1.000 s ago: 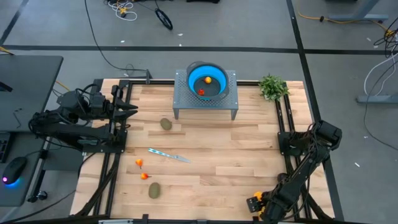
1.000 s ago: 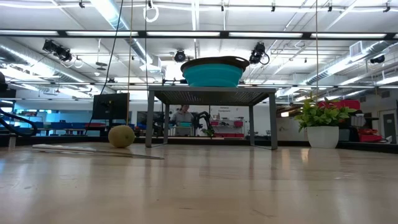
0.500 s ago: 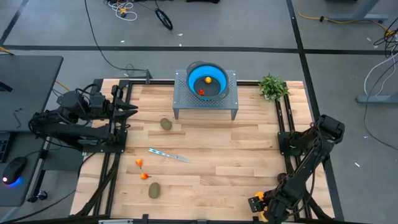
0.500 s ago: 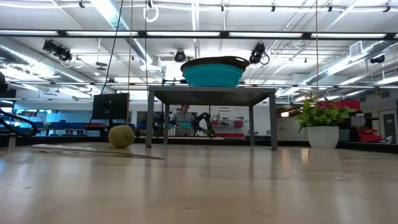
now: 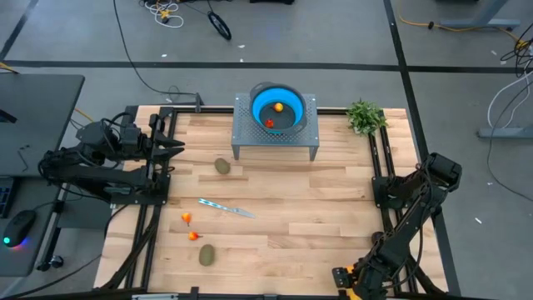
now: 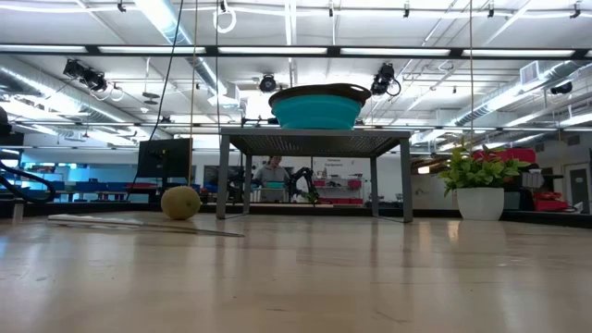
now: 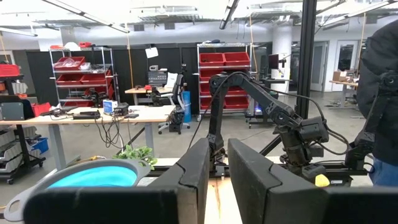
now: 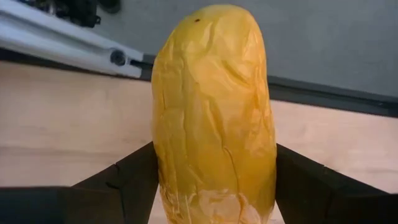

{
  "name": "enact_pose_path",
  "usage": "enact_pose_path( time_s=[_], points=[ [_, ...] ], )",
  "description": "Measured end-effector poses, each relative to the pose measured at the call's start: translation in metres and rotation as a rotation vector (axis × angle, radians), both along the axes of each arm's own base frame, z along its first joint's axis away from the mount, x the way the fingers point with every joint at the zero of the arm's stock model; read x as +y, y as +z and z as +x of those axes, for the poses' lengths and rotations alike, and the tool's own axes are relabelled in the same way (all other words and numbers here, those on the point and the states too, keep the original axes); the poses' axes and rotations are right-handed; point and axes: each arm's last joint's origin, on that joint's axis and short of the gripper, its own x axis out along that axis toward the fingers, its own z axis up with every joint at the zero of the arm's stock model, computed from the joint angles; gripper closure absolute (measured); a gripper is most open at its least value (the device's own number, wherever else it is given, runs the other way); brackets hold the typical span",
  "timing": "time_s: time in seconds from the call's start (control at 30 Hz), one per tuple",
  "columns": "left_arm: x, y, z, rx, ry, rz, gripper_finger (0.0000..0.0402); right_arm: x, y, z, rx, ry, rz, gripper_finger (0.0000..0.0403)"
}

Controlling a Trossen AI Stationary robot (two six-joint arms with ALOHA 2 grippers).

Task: Pick & Place Fruit
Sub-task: Put the mango into the blue bin

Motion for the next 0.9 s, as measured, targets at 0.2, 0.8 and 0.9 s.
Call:
enact_pose_path(
  time_s=[0.2,0.8,0.9],
  points=[
    [0.0,0.0,0.0,0.001,0.0,0.0,0.0334,0.0,0.0,0.0,-0.004,0.005,0.002,0.0133],
    [0.0,0.0,0.0,0.0,0.0,0.0,0.0334,-0.011,0.061,0.004,-0.096,-0.157,0.307,0.0133],
    [0.0,0.0,0.0,0.0,0.0,0.0,0.0334,-0.015,0.064,0.005,-0.103,-0.166,0.315,0.0133]
  ],
)
